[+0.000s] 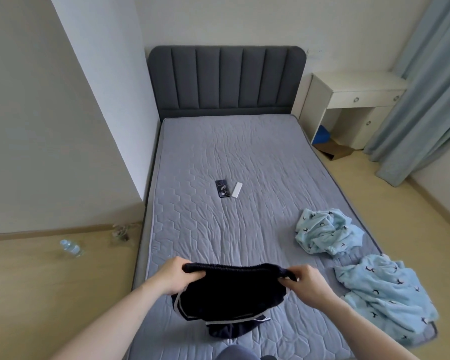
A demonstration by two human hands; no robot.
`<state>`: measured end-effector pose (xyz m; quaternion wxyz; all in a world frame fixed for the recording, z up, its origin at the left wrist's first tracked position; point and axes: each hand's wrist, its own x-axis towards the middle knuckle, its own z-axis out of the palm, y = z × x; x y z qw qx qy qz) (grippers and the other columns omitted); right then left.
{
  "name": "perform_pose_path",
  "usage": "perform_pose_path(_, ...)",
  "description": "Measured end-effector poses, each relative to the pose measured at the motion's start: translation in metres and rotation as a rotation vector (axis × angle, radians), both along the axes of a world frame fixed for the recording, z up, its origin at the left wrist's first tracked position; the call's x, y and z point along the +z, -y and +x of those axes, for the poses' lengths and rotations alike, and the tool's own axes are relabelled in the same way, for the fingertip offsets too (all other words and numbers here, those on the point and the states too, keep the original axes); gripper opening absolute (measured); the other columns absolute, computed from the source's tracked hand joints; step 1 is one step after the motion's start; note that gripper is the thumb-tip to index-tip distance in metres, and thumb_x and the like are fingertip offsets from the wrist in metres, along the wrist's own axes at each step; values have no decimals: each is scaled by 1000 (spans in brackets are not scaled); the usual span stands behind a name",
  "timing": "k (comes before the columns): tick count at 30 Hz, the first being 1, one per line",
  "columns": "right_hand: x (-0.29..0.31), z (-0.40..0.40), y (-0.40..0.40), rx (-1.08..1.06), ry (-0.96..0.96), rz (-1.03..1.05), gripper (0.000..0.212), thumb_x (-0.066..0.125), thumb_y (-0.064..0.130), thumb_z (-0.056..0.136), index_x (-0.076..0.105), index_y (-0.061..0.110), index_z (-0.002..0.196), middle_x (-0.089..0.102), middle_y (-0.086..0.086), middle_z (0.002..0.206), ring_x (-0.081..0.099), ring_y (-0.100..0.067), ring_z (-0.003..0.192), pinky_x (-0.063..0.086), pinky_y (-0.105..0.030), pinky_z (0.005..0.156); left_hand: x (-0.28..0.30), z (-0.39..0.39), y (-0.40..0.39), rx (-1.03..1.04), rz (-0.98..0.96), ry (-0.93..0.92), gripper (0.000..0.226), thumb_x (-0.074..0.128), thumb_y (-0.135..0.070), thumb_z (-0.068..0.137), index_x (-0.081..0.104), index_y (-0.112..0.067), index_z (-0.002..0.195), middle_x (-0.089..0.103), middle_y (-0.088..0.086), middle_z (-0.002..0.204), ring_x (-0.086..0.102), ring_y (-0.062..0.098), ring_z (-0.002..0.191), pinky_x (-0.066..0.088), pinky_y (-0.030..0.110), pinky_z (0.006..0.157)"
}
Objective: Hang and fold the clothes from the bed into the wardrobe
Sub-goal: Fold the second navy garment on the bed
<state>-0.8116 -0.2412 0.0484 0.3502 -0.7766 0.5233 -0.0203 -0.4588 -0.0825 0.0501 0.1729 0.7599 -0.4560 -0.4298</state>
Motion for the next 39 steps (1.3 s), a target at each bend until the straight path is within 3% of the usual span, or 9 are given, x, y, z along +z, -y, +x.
perform_pose_path(4,15,13,39,1,-66,37,47,75,38,91,46,18,60,39,6,52,34,-10,51,27,-27,51,18,2,36,-1,54,48,48,64,-53,96,72,-6,86,53,-11,52,49,3,48,31,19,47)
perform_pose_path(10,134,70,143,-100,212,-208,16,68,22,97,74,10,90,73,-13,70,72,-29,65,61,-45,71,138,27,145,229,-275,123,33,61,-45,100,73,-15,91,77,10,82,75,23,69,58,41,71)
perform_pose_path(15,258,98,215,-72,427,-511,11,63,19,98,72,17,93,72,-1,79,69,-21,73,56,-38,69,262,49,204,305,-696,321,33,64,-42,99,76,-12,91,62,-10,65,56,12,66,39,17,56)
perform_pose_path(21,368,106,251,-59,637,-685,11,57,24,98,66,19,93,63,1,71,46,-7,54,40,-28,55,390,49,229,283,-1033,514,28,68,-39,96,76,-13,100,72,4,91,61,22,84,46,31,75)
perform_pose_path(24,382,102,250,-49,690,-701,13,56,28,97,64,21,90,56,7,64,40,-5,49,36,-28,53,411,48,221,217,-1085,607,22,70,-36,95,75,-15,95,65,0,87,55,17,81,43,18,71)
perform_pose_path(29,330,94,230,12,713,-623,20,59,23,100,62,28,82,58,14,60,43,-3,51,33,-18,49,365,43,195,158,-1065,593,9,74,-29,92,77,-24,100,64,-16,95,56,-2,85,38,7,82)
perform_pose_path(33,238,88,208,64,575,-520,27,62,10,96,64,34,85,65,19,71,59,5,66,41,-9,58,267,43,173,148,-894,518,6,77,-24,90,78,-24,96,68,-17,98,62,-3,90,48,21,85)
perform_pose_path(36,149,82,198,86,450,-357,19,63,7,96,73,20,106,74,5,97,70,-13,92,55,-29,82,176,35,154,143,-698,447,10,79,-27,89,80,-28,99,71,-18,103,65,0,94,52,23,84)
perform_pose_path(39,51,69,183,110,333,-221,21,65,8,94,74,24,105,73,12,98,71,-14,91,57,-36,87,77,21,132,159,-501,369,14,80,-30,88,80,-29,102,70,-22,104,64,-4,96,52,21,85)
